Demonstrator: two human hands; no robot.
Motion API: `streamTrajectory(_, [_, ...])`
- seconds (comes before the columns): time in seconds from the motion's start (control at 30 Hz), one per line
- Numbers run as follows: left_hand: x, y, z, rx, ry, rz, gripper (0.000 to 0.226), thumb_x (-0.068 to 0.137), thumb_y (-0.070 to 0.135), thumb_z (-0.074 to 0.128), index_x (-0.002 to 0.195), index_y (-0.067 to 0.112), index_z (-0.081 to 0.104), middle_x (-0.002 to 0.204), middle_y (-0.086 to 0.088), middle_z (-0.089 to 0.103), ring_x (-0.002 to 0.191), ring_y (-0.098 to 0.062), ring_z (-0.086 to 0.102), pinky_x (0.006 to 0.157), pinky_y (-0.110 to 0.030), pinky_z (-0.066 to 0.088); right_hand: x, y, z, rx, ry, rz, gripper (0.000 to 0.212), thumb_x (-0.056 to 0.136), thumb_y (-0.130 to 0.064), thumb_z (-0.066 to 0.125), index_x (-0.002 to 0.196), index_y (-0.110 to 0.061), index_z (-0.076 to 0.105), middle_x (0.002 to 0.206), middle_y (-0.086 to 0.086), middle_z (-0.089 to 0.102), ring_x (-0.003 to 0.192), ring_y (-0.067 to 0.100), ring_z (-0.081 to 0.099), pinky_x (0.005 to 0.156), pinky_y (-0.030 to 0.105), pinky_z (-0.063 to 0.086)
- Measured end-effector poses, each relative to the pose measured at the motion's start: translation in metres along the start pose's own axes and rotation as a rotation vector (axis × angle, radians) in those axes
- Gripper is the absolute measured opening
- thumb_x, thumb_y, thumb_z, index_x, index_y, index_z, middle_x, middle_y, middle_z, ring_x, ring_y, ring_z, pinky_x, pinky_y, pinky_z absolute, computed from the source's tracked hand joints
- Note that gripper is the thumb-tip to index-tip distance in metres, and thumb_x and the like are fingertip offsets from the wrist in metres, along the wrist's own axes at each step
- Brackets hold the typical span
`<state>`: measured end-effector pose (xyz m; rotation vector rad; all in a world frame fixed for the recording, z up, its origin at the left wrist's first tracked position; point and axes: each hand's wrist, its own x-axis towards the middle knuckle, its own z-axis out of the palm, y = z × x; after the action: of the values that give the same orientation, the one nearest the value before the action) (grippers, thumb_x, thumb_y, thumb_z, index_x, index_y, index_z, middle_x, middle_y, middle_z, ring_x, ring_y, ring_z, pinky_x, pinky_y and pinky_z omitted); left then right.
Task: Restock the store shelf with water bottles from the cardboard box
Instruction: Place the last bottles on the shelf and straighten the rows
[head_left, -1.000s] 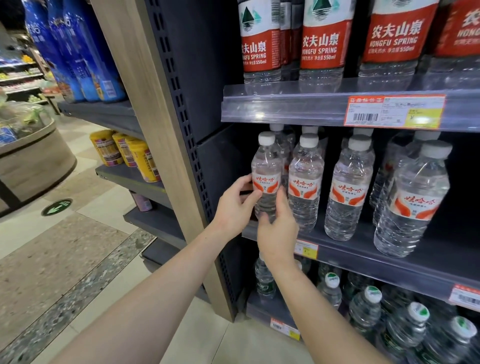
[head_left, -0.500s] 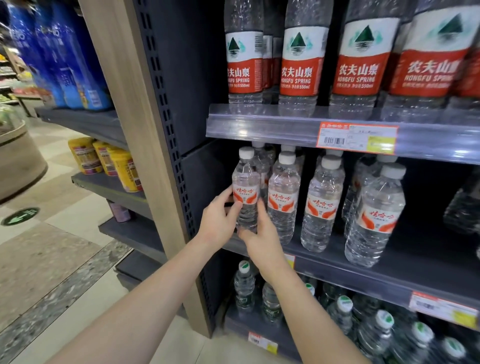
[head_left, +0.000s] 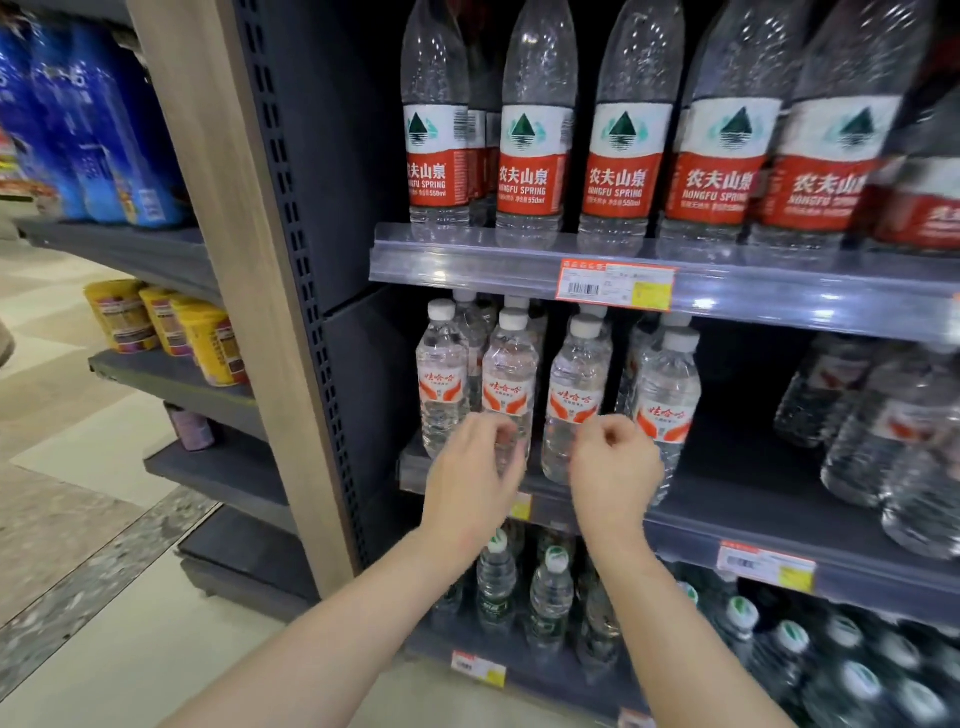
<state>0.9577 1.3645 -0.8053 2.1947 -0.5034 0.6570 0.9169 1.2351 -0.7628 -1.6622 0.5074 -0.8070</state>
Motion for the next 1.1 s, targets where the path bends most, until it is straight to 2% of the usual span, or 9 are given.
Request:
streamTrajectory(0.07, [0.002,0.022,0.009,-0.024,-0.065,-0.033,0.036,0.106,0.038,0.059,0.138,0.022,0.056,0.130,0.007,0.063,0.105,-0.012,0.065,0.087,-0.036,0.056,0.005,-0.001,-0.021,0.054,0.234,-0.039,0.022,0.092,-0.009,0.053,0.072,-0.011,0.061,0.063,-0.002,0.057,0.056,0.006,0.049,0.056,0.019,0.039])
streamTrajectory(0.13, [0.010,0.042,0.017,0.019,-0.079,-0.051,0.044,0.107,0.043,0.055,0.147,0.022,0.050,0.139,0.005,0.060,0.107,-0.015,0.066,0.085,-0.035,0.054,0.013,0.007,-0.037,0.062,0.354,-0.035,0.004,0.092,-0.014,0.058,0.089,-0.013,0.060,0.077,-0.001,0.060,0.070,0.009,0.056,0.068,0.024,0.045])
streamTrajectory(0.23, [0.020,0.063,0.028,0.135,-0.080,-0.077,0.049,0.107,0.045,0.055,0.145,0.016,0.048,0.131,-0.002,0.065,0.105,-0.022,0.068,0.079,-0.036,0.052,0.033,0.025,-0.050,-0.116,0.264,0.017,0.048,0.088,-0.026,0.072,0.130,-0.014,0.052,0.121,0.010,0.062,0.111,0.032,0.059,0.091,0.045,0.049])
streamTrajectory(0.33, [0.029,0.072,0.039,0.222,-0.134,-0.194,0.056,0.105,0.048,0.058,0.144,0.012,0.042,0.119,-0.007,0.070,0.102,-0.028,0.072,0.077,-0.038,0.053,0.042,0.036,-0.054,-0.191,0.026,0.151,0.087,0.087,-0.024,0.078,0.158,-0.012,0.029,0.145,0.015,0.054,0.131,0.035,0.054,0.102,0.042,0.046])
streamTrajectory(0.47, [0.035,0.075,0.055,0.222,-0.154,-0.310,0.068,0.102,0.046,0.065,0.152,0.010,0.037,0.127,-0.010,0.070,0.112,-0.031,0.071,0.082,-0.039,0.053,0.041,0.058,-0.058,-0.188,-0.090,0.142,0.068,0.093,-0.019,0.072,0.154,-0.022,0.042,0.120,0.003,0.069,0.116,0.027,0.065,0.088,0.028,0.044])
streamTrajectory(0.6, [0.036,0.073,0.062,0.224,-0.122,-0.311,0.062,0.098,0.048,0.070,0.142,0.012,0.046,0.120,-0.007,0.072,0.108,-0.026,0.072,0.081,-0.036,0.054,0.042,0.068,-0.062,-0.208,-0.070,0.074,0.068,0.097,-0.023,0.070,0.157,-0.034,0.041,0.118,-0.001,0.074,0.094,0.014,0.066,0.079,0.022,0.045])
streamTrajectory(0.73, [0.035,0.072,0.068,0.237,-0.077,-0.266,0.068,0.093,0.050,0.075,0.142,0.010,0.049,0.119,-0.007,0.072,0.110,-0.025,0.070,0.086,-0.036,0.055,0.044,0.075,-0.062,-0.199,-0.042,0.036,0.063,0.096,-0.024,0.072,0.153,-0.035,0.047,0.119,-0.005,0.075,0.097,0.008,0.065,0.072,0.012,0.044])
streamTrajectory(0.83, [0.034,0.071,0.072,0.209,-0.029,-0.244,0.068,0.090,0.047,0.078,0.139,0.007,0.053,0.122,-0.009,0.070,0.119,-0.028,0.063,0.092,-0.040,0.055,0.045,0.077,-0.062,-0.205,-0.020,0.018,0.063,0.094,-0.026,0.074,0.151,-0.036,0.049,0.117,-0.006,0.076,0.095,0.006,0.065,0.077,0.019,0.046])
streamTrajectory(1.1, [0.038,0.066,0.071,0.128,-0.019,-0.275,0.056,0.086,0.041,0.079,0.120,0.011,0.048,0.113,-0.007,0.062,0.103,-0.029,0.065,0.071,-0.035,0.048,0.047,0.080,-0.061,-0.233,-0.025,-0.012,0.066,0.092,-0.028,0.076,0.152,-0.034,0.049,0.108,-0.008,0.077,0.086,0.002,0.065,0.062,0.001,0.037])
